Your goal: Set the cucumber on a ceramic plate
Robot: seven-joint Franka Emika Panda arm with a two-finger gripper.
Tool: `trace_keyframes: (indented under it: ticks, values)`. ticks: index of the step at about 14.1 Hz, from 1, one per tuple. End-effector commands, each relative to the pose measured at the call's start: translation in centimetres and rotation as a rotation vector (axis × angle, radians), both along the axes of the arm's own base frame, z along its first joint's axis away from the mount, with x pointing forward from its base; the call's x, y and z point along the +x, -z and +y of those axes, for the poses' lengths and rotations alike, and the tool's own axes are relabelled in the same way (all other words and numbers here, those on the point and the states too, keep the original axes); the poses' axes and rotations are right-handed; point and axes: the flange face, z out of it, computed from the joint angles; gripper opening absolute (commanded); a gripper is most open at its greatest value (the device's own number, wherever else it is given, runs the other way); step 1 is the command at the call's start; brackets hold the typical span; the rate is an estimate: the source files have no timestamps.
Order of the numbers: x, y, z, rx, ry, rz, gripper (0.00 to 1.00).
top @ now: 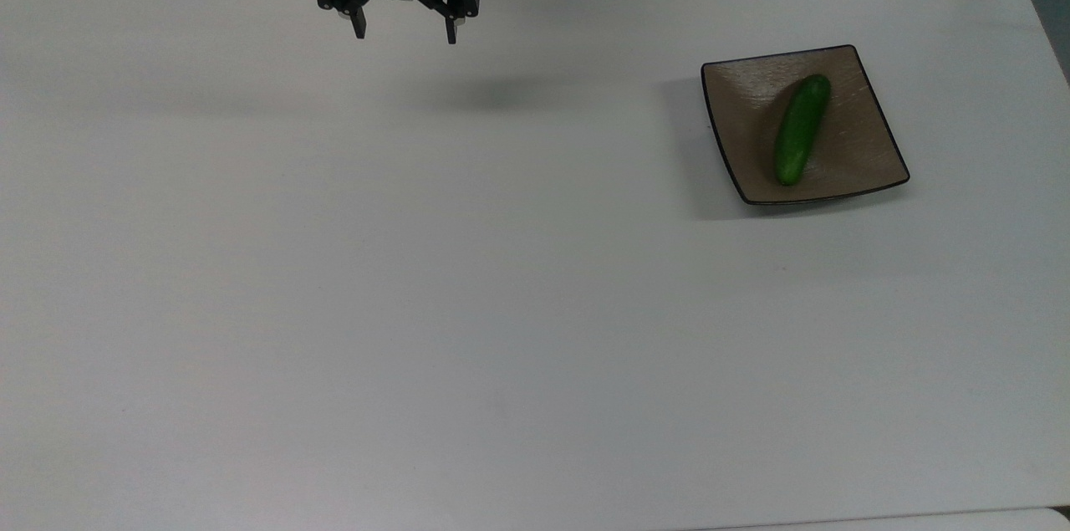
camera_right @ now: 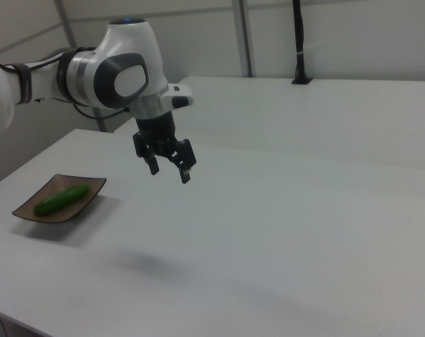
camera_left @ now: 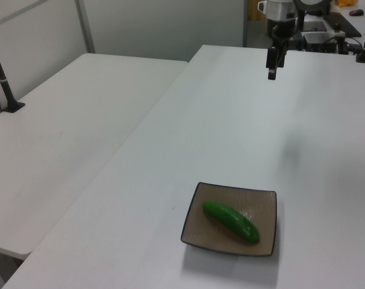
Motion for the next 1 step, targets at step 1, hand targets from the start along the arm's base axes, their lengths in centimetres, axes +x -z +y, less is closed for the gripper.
trace_keyframes:
  ticks: [1]
  values:
    - [0.02, 0.18, 0.12, 0.012, -0.011, -0.019, 1.0]
